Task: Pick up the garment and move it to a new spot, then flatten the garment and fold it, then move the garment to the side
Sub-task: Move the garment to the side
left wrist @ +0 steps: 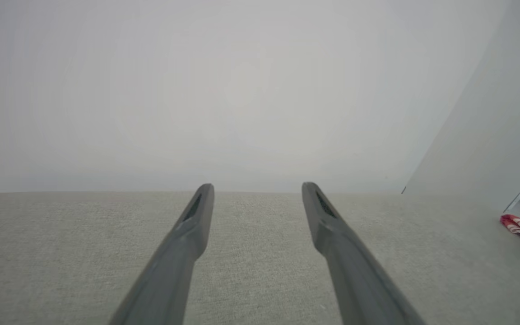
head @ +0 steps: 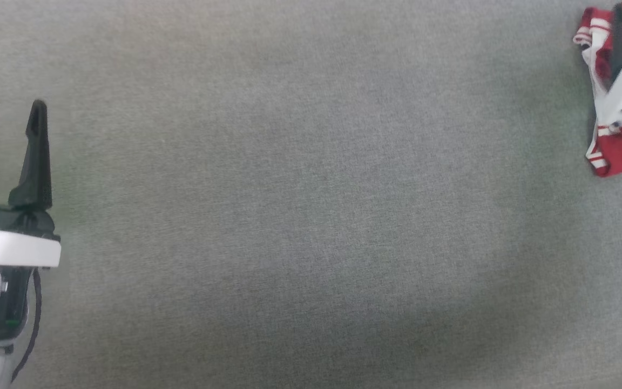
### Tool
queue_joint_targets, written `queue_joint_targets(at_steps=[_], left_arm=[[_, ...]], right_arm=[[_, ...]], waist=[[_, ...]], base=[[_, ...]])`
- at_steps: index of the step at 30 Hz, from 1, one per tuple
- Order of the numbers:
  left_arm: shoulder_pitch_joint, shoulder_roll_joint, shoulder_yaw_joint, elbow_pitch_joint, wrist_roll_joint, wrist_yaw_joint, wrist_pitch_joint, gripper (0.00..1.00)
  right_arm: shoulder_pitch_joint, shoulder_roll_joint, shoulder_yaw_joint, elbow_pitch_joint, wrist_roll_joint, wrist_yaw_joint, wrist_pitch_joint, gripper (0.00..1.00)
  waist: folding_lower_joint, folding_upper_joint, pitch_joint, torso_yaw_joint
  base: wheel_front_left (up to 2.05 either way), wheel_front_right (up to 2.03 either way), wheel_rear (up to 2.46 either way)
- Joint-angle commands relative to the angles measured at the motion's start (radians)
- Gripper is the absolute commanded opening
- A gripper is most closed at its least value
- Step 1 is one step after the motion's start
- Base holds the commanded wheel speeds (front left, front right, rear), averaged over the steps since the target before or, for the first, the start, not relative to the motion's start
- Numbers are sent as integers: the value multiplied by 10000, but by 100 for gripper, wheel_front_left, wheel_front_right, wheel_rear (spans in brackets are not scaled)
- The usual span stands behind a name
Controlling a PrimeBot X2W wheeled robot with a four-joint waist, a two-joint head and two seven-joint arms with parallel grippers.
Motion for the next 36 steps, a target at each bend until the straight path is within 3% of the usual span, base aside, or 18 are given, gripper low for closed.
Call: queue_joint_targets(at_steps=[1, 15, 25, 36], left_arm=[[143, -16, 71, 28, 145, -14, -45, 100], [1711, -481, 1187, 292, 734, -14, -45, 100], [2952, -985, 1949, 231, 1052, -14, -45, 100], [4152, -1242, 2370, 195, 1307, -14, -45, 100]], right_arm=[[154, 53, 76, 16, 74, -7, -140, 100], [1960, 132, 1371, -29, 1165, -7, -2565, 100], [3372, 31, 1738, -64, 1445, -7, -3388, 100], [4940, 352, 1503, -480, 1494, -7, -3815, 100]], waist=[[-1, 0, -165, 98], [-1, 0, -1630, 695], [-1, 0, -2719, 1013], [-1, 0, -3455, 1288]], base=[[0, 0, 0], [0, 0, 0], [0, 0, 0], [0, 0, 0]])
